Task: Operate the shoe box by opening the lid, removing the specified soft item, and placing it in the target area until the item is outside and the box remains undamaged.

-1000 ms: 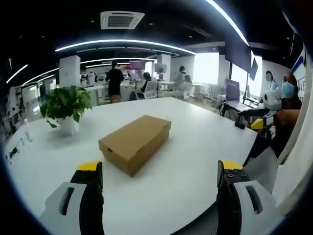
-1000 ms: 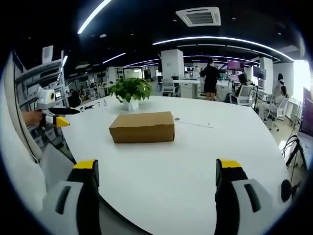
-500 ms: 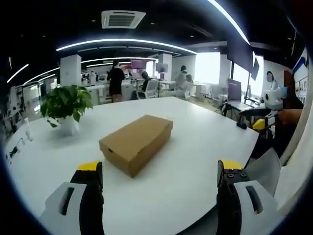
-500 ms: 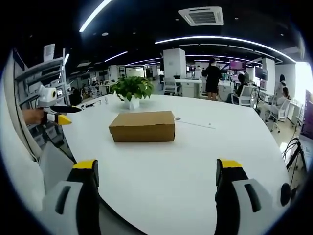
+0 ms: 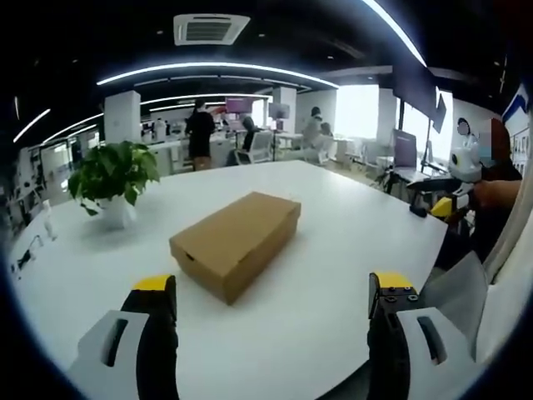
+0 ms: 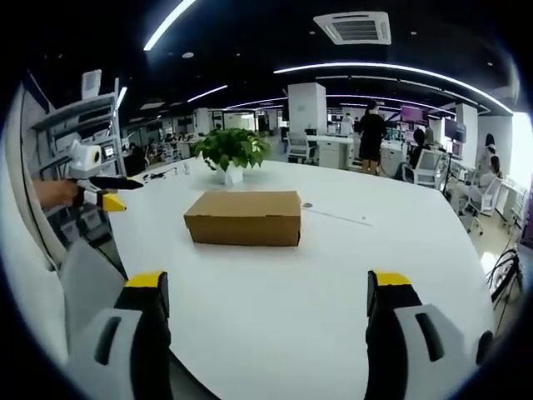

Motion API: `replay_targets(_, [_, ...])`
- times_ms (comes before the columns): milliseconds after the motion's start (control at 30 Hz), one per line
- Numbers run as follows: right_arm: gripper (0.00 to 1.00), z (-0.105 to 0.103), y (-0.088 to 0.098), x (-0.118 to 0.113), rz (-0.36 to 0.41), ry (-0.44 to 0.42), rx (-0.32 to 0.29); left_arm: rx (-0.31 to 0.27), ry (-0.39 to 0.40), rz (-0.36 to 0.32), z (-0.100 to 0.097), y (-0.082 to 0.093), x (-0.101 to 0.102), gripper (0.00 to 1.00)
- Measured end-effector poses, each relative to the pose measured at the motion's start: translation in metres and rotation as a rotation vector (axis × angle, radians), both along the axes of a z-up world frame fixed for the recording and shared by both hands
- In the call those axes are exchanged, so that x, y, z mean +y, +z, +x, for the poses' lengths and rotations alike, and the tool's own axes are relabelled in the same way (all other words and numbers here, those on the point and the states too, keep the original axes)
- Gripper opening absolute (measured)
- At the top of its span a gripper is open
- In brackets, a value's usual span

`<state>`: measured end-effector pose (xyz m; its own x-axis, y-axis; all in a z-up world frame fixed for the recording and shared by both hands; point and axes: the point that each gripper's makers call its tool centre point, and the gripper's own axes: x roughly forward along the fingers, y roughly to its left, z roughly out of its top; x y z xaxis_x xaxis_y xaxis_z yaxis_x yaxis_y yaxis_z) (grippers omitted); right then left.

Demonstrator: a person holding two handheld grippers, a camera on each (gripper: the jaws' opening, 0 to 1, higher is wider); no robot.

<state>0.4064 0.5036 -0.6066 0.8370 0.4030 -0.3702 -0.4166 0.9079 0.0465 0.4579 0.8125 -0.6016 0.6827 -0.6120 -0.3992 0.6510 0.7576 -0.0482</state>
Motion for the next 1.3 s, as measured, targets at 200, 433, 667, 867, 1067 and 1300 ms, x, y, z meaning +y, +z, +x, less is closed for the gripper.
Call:
replay_targets(200, [0.94,0.017,-0.004,0.0,-0.011,0.028,-0.003,0.016,-0.006,0.013,0.004,-0.007,-0.002,0.98])
replay_targets(433, [0.93,0.032,-0.01,0.002,-0.037,0.058,0.0,0.021,0.013,0.021,0.013,-0.017,-0.001,0.97])
replay_targets(667, [0.93,0.046,-0.018,0.004,-0.064,0.106,-0.002,0.026,0.022,0.049,0.019,-0.028,0.001,0.96])
replay_targets(867, [0.92,0.059,-0.021,0.004,-0.074,0.138,-0.011,0.037,0.055,0.051,0.027,-0.034,0.005,0.94])
replay_targets(1067, [0.91,0.077,-0.023,0.005,-0.062,0.166,-0.023,0.035,0.092,0.047,0.037,-0.038,0.008,0.93])
replay_targets(1300, [0.86,0.092,-0.03,0.011,-0.063,0.226,-0.037,0.033,0.118,0.062,0.046,-0.044,0.011,0.91])
